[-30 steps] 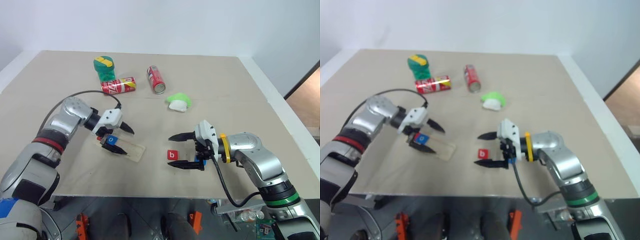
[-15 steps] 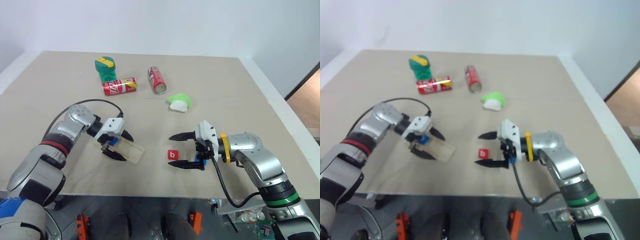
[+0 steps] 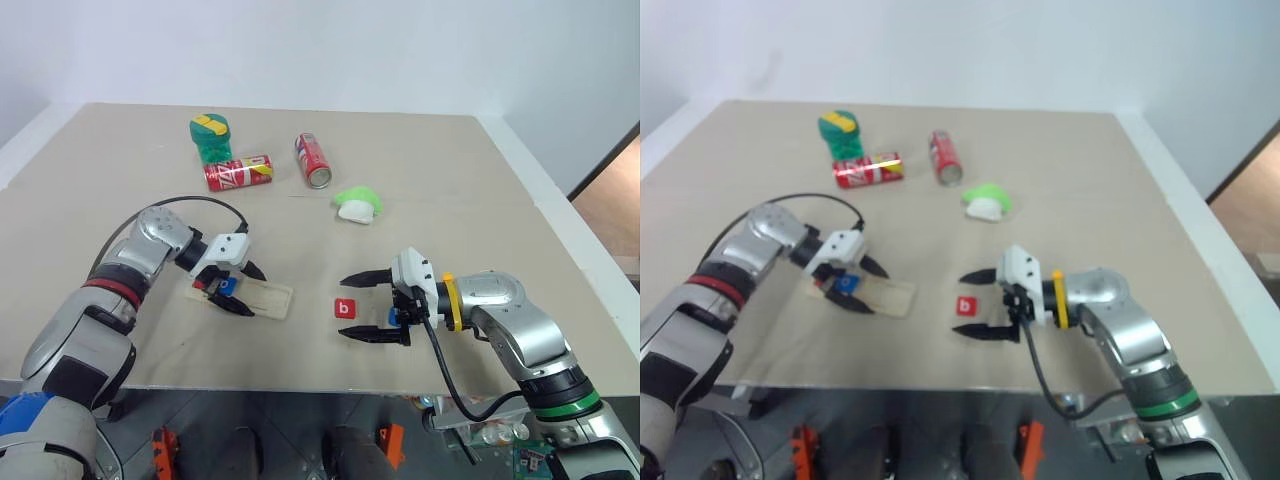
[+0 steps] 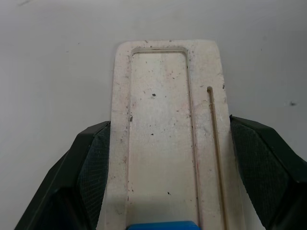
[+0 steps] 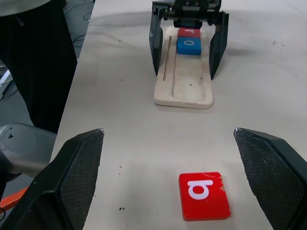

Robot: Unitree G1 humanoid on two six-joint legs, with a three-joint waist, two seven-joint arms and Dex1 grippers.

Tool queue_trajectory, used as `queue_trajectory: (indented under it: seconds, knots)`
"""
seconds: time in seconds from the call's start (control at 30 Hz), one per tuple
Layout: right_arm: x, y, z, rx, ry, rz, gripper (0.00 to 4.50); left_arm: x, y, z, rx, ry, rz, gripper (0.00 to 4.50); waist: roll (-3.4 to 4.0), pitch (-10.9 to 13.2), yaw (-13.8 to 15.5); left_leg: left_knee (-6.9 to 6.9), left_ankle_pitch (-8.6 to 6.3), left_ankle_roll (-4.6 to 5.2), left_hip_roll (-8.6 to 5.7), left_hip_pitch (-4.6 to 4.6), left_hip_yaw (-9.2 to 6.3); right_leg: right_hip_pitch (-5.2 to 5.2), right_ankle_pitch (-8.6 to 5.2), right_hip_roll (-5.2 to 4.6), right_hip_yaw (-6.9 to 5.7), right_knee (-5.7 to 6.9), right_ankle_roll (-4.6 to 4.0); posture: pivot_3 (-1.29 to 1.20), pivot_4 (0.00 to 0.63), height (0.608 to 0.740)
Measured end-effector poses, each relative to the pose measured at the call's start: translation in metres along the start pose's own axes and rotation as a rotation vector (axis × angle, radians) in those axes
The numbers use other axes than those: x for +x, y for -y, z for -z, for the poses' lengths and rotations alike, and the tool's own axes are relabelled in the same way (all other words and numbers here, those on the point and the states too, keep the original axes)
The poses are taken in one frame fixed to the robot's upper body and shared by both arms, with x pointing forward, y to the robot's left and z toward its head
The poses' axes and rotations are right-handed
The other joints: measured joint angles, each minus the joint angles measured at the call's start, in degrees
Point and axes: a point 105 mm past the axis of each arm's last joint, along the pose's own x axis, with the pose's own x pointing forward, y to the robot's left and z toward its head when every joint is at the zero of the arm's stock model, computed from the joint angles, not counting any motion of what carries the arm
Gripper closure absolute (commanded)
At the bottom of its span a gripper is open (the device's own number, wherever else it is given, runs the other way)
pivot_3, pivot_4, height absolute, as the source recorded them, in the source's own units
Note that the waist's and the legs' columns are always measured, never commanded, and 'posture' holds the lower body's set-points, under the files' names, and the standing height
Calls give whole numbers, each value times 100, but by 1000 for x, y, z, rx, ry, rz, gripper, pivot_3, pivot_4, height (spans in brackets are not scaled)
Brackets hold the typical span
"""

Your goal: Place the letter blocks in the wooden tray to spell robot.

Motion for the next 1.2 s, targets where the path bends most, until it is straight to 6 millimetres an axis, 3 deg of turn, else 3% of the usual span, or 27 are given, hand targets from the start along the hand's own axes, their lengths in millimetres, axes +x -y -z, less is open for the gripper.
queue_trajectory:
  seconds: [0.23, 0.43, 0.63, 0.73, 0.83, 1.03, 1.2]
  knots:
    - [2, 2, -1, -16, 8, 4, 0, 26, -25, -25, -83, -18, -116, 1309, 4, 2, 87, 39, 0, 0, -5, -14, -19, 10, 7, -4, -12, 3, 14, 0, 150, 740]
    - [2, 9, 0, -36, -1, 21, 0, 50, -32, -49, -146, -18, -175, 1309, 9, 5, 85, 39, 0, 0, -6, -16, -24, 8, 8, -3, -13, 3, 15, 0, 150, 740]
    - [1, 11, 3, -39, -11, 31, 0, 63, -38, -59, -163, -35, -234, 1309, 19, 11, 86, 36, 0, 0, -6, -14, -26, 8, 7, -1, -13, 3, 14, 0, 150, 740]
    - [1, 11, 4, -40, -14, 33, 0, 64, -38, -59, -169, -40, -243, 1309, 19, 11, 85, 37, 0, 0, -6, -13, -26, 9, 9, -1, -13, 3, 12, 0, 150, 740]
    - [1, 11, 5, -39, -17, 36, 0, 65, -38, -58, -174, -47, -246, 69, 19, 11, 84, 37, 0, 0, -6, -12, -25, 10, 11, -1, -11, 3, 11, 0, 150, 740]
    - [0, 16, 7, -38, -35, 82, 0, 58, -39, -56, -213, -24, -295, 69, 25, 14, 83, 36, 0, -1, -5, -13, -25, 8, 10, -1, -12, 4, 12, 0, 150, 740]
    - [-1, 21, 13, -9, -65, 133, 0, 22, -41, -81, -172, 85, -388, 69, 30, 17, 78, 33, 0, -1, -5, -22, -25, 0, 8, -3, -12, 3, 12, 0, 150, 740]
